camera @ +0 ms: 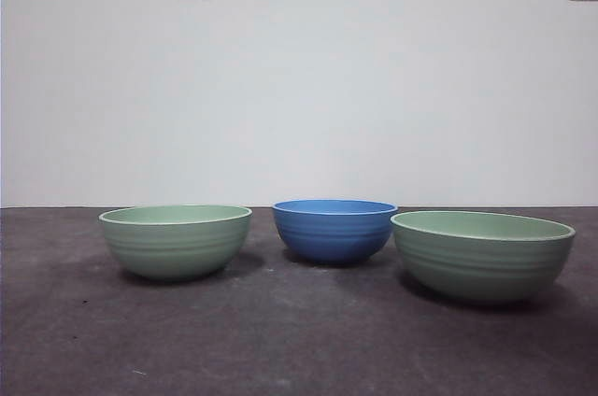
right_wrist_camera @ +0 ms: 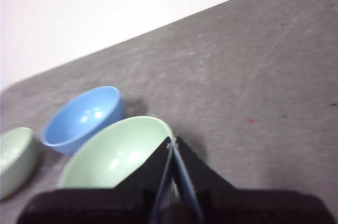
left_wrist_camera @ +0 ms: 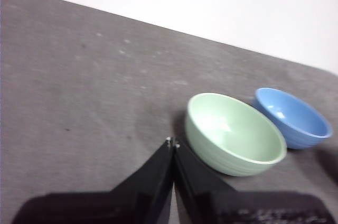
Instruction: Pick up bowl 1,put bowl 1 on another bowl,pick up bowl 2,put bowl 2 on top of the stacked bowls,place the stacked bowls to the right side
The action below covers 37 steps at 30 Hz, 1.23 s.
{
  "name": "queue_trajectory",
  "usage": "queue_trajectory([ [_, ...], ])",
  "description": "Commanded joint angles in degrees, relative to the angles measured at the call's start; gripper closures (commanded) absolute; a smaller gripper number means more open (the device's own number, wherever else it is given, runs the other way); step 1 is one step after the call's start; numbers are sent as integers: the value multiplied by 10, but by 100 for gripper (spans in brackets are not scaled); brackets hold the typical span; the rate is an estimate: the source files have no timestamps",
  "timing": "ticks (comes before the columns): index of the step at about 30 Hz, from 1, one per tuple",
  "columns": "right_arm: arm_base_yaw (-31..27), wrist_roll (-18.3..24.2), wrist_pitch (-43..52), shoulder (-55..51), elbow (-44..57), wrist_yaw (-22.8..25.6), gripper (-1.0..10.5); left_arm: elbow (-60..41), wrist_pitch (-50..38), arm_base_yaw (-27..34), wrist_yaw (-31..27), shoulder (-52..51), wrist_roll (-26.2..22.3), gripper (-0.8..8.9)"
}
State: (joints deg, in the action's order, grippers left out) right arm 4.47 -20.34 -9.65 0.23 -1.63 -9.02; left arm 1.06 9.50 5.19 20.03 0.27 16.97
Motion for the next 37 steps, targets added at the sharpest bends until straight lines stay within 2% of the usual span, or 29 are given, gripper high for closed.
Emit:
queue_trajectory([
  [1,1,-53,11,-1,-10,-23,957,3,0,1,28,-2,31,821],
  [4,1,-71,10,3,-34,-31,958,23,1,1,45,0,45,820],
  [7,1,-71,7,16,-67,-33,958,54,11,1,58,3,45,820],
  [12,1,-62,-15,67,-142,-66,959,121,54,1,76,29,38,820],
  [18,1,26,-136,176,-271,-120,958,205,117,1,129,96,-9,820],
  [24,2,143,-287,290,-408,-152,958,299,211,0,181,182,-97,820],
  [29,3,228,-423,372,-504,-151,958,378,301,0,227,255,-174,821],
  [32,9,260,-496,405,-541,-151,958,421,368,-1,240,292,-219,821],
  [37,22,274,-563,427,-559,-151,958,467,469,-15,235,335,-283,821],
])
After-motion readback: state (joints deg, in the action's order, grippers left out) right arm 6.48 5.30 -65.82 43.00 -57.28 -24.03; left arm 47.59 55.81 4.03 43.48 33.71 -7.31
